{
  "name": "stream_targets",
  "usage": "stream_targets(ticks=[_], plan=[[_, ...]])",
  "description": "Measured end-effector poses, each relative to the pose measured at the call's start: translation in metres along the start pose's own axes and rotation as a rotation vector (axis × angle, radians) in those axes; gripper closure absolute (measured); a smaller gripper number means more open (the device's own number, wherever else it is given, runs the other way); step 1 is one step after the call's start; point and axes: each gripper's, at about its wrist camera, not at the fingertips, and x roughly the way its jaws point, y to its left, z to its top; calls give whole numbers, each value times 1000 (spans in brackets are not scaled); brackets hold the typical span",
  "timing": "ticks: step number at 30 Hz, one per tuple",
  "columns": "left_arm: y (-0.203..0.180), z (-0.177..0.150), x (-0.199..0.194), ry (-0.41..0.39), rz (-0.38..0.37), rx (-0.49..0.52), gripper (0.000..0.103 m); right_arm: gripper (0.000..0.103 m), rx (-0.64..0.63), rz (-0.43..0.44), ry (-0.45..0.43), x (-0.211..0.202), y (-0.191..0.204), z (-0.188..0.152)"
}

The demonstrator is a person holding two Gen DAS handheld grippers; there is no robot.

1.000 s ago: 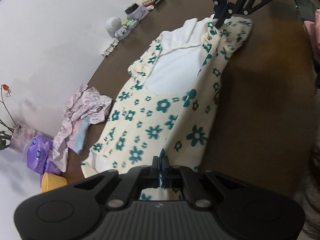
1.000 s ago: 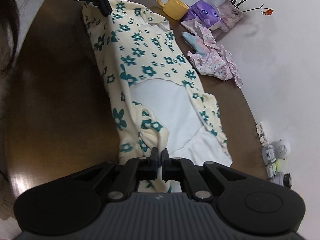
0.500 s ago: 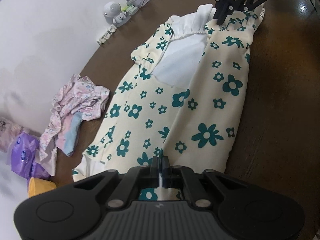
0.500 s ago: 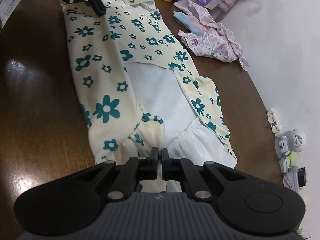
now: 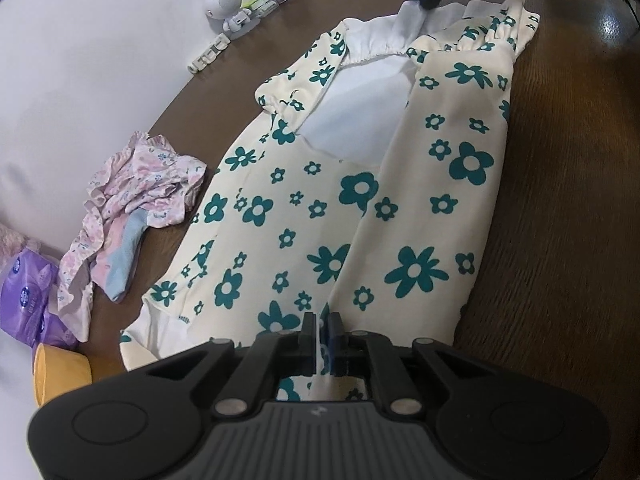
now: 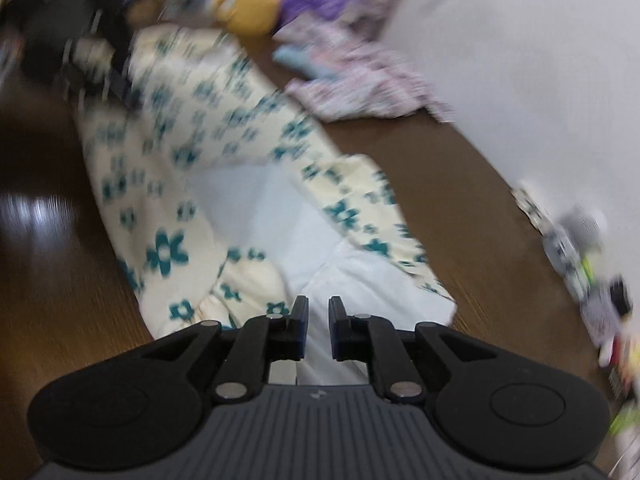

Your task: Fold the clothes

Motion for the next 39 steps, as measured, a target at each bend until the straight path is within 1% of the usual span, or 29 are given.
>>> stream_targets(ticks=[1,3,4,7,8,9,11,15,21,24,25,26,27,28,30,32,35,36,37,38,39], plan=[[0,0,1,-1,-1,-1,97,87,26,17,-17,-10,0,-3],[0,0,1,-4,-1,-6,97,61,39,57,-36,-28,7,-11],[0,1,1,-5,-1,-8,97,60,37,75,-38,-34,13,-16],[1,0,1,-7,-1,-6,97,61,14,103,11,-35,27,-27],[1,1,1,-5,0,-6,97,65,16,112,27,-30,28,-29],[0,1,1,-4,3,-5,97,76,18,121,43,-26,29,-32],[-1,2,2,-1,8,-5,97,89,24,139,69,-17,30,-35],[-2,3,2,3,14,-16,97,90,69,183,66,-1,12,-35],[-3,2,2,-3,23,-37,96,90,106,246,95,19,-6,-39],[1,0,-1,-10,33,-70,86,89,122,265,94,22,-9,-42],[2,0,-2,-13,36,-84,80,87,133,266,87,21,-10,-43],[5,-1,-4,-21,36,-109,75,81,149,261,73,16,-13,-44],[8,-3,-9,-36,34,-146,74,75,165,255,58,12,-15,-46],[10,-4,-14,-56,29,-182,72,74,181,250,44,8,-18,-47],[14,-7,-25,-97,21,-254,71,73,229,240,4,-3,-23,-52],[15,-8,-34,-142,-5,-319,70,73,275,233,-34,-13,-26,-57],[7,-6,-44,-205,-59,-386,70,74,298,231,-66,-17,-20,-61],[3,-6,-45,-221,-77,-400,70,75,296,223,-65,-15,-17,-62],[0,-6,-45,-223,-82,-406,70,76,298,212,-54,-11,-15,-64],[-3,-7,-45,-225,-87,-411,70,79,305,199,-38,-5,-15,-67],[-6,-8,-45,-228,-93,-417,70,80,314,191,-26,-1,-15,-70]])
